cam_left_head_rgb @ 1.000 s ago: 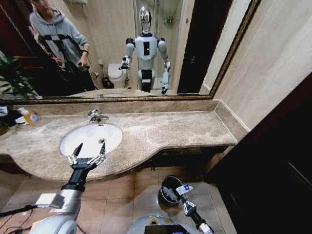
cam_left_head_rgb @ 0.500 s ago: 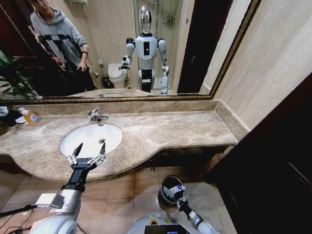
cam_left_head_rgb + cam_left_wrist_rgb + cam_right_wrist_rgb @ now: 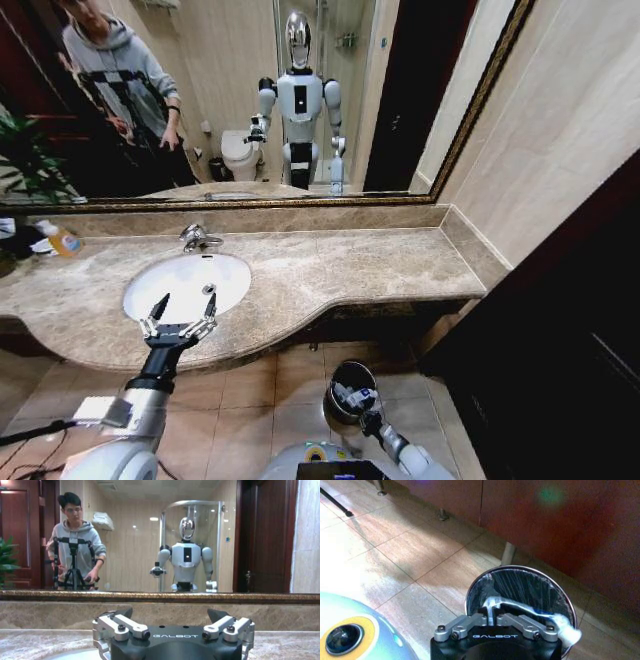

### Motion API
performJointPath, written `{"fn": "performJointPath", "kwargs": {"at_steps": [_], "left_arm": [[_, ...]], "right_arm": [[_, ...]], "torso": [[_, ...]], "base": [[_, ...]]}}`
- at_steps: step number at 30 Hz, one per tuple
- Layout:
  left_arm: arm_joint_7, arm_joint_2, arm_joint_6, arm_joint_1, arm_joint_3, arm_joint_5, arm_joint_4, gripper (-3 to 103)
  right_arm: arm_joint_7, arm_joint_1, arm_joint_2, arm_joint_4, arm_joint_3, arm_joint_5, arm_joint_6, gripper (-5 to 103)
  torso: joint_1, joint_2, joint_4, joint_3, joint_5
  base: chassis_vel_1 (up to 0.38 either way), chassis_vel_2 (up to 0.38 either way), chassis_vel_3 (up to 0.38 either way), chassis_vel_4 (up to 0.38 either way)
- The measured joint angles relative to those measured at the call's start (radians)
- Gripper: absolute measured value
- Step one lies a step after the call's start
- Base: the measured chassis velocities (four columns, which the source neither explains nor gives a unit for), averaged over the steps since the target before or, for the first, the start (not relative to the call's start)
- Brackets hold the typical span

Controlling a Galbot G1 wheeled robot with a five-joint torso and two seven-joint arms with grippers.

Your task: Pick up the trash from the sink and place it in the trash bin.

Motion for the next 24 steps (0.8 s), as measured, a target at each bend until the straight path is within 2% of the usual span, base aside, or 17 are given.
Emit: {"fn": "performJointPath", "kwargs": {"at_steps": [4, 5, 7, 10, 12, 13, 17, 18, 20, 21, 24], "left_arm": [[0.000, 0.000, 0.000, 0.000, 0.000, 0.000, 0.000, 100], [0.000, 0.000, 0.000, 0.000, 0.000, 0.000, 0.000, 100], [0.000, 0.000, 0.000, 0.000, 0.000, 0.000, 0.000, 100], [0.000, 0.000, 0.000, 0.000, 0.000, 0.000, 0.000, 100], [0.000, 0.000, 0.000, 0.000, 0.000, 0.000, 0.000, 100], [0.000, 0.000, 0.000, 0.000, 0.000, 0.000, 0.000, 100], [0.000, 0.000, 0.000, 0.000, 0.000, 0.000, 0.000, 100], [0.000, 0.000, 0.000, 0.000, 0.000, 0.000, 0.000, 100], [0.000, 0.000, 0.000, 0.000, 0.000, 0.000, 0.000, 100], [0.000, 0.000, 0.000, 0.000, 0.000, 0.000, 0.000, 100], [0.000, 0.000, 0.000, 0.000, 0.000, 0.000, 0.000, 100]], "right_arm": [[0.001, -0.001, -0.003, 0.005, 0.001, 0.000, -0.012, 24], [0.001, -0.001, -0.003, 0.005, 0.001, 0.000, -0.012, 24], [0.003, -0.003, -0.006, 0.007, 0.001, 0.001, -0.012, 35], [0.004, -0.005, -0.008, 0.008, 0.002, 0.002, -0.012, 40], [0.004, -0.008, -0.010, 0.010, 0.003, 0.005, -0.008, 51], [0.004, -0.008, -0.010, 0.010, 0.003, 0.005, -0.008, 51], [-0.005, -0.036, -0.022, 0.057, 0.004, 0.030, -0.012, 73], [-0.005, -0.036, -0.022, 0.057, 0.004, 0.030, -0.012, 73], [-0.016, -0.076, -0.039, 0.137, 0.010, 0.087, -0.024, 84], [-0.016, -0.076, -0.039, 0.137, 0.010, 0.087, -0.024, 84], [-0.011, -0.147, -0.054, 0.289, 0.043, 0.187, -0.030, 94]], "torso": [[0.000, 0.000, 0.0000, 0.000, 0.0000], [0.000, 0.000, 0.0000, 0.000, 0.0000], [0.000, 0.000, 0.0000, 0.000, 0.0000], [0.000, 0.000, 0.0000, 0.000, 0.0000], [0.000, 0.000, 0.0000, 0.000, 0.0000], [0.000, 0.000, 0.0000, 0.000, 0.0000], [0.000, 0.000, 0.0000, 0.000, 0.0001], [0.000, 0.000, 0.0000, 0.000, 0.0001], [0.000, 0.000, 0.0000, 0.000, 0.0000], [0.000, 0.000, 0.0000, 0.000, 0.0000], [0.000, 0.000, -0.0001, 0.000, 0.0004]], "base": [[0.000, 0.000, 0.000, 0.000], [0.000, 0.000, 0.000, 0.000], [0.000, 0.000, 0.000, 0.000], [0.000, 0.000, 0.000, 0.000], [0.000, 0.000, 0.000, 0.000], [0.000, 0.000, 0.000, 0.000], [0.000, 0.000, 0.000, 0.000], [0.000, 0.000, 0.000, 0.000], [0.000, 0.000, 0.000, 0.000], [0.000, 0.000, 0.000, 0.000], [0.000, 0.000, 0.000, 0.000]]}}
